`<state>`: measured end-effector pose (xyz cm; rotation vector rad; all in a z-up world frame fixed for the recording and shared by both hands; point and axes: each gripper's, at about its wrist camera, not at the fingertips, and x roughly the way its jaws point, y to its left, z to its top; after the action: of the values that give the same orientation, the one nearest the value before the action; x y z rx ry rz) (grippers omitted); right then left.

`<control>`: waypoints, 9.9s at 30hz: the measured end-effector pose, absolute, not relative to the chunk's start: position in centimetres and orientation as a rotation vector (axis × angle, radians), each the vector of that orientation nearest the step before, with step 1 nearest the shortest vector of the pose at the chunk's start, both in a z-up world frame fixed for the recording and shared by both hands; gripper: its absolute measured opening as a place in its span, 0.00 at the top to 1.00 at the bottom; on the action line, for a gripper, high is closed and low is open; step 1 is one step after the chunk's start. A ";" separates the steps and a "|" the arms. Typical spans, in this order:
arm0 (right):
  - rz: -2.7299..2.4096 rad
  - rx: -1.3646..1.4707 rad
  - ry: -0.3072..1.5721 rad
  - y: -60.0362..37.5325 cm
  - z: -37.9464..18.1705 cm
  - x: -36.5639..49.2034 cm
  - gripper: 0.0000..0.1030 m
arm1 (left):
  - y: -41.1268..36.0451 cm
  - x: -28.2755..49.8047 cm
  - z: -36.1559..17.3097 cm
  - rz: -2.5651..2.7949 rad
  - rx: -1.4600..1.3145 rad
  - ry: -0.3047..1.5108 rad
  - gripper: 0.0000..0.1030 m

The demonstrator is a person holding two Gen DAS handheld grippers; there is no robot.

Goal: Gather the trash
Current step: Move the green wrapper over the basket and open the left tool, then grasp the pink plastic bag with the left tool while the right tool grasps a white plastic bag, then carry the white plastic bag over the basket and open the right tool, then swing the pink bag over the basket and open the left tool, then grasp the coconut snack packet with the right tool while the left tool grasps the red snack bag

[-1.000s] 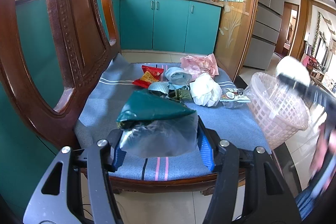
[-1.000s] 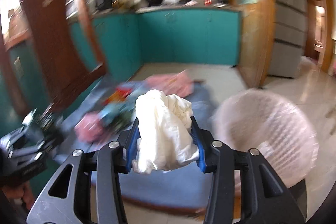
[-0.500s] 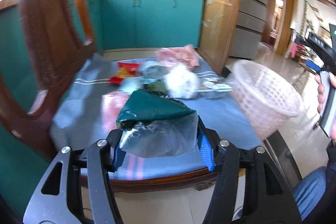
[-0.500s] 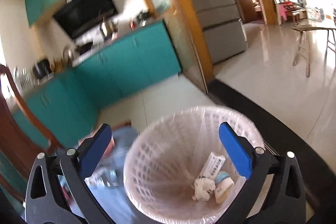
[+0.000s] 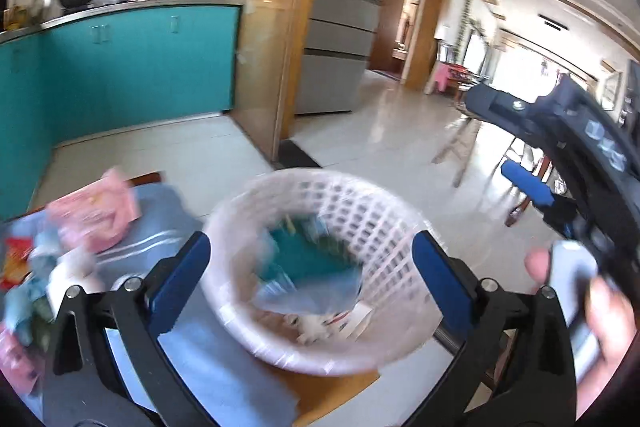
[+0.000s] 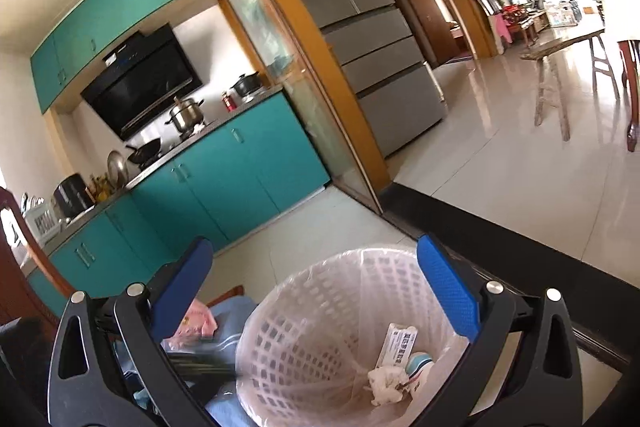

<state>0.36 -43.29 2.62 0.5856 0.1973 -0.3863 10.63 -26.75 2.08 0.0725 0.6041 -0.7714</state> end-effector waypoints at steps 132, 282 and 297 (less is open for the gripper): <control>0.206 0.118 0.633 -20.3 -1.0 4.4 0.78 | 0.2 7.0 0.3 -0.248 0.010 0.596 0.47; -0.011 0.124 0.648 -20.6 -2.4 7.9 0.04 | 2.2 6.2 -0.1 -0.205 -0.055 0.640 0.05; -0.092 -0.023 0.867 -18.0 -9.2 18.8 0.31 | 3.6 14.3 -1.0 -0.150 -0.027 0.701 0.05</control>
<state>18.77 -17.96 -9.16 -0.0230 0.8668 -0.0917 14.29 3.63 -1.03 -0.0267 0.7008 -0.1503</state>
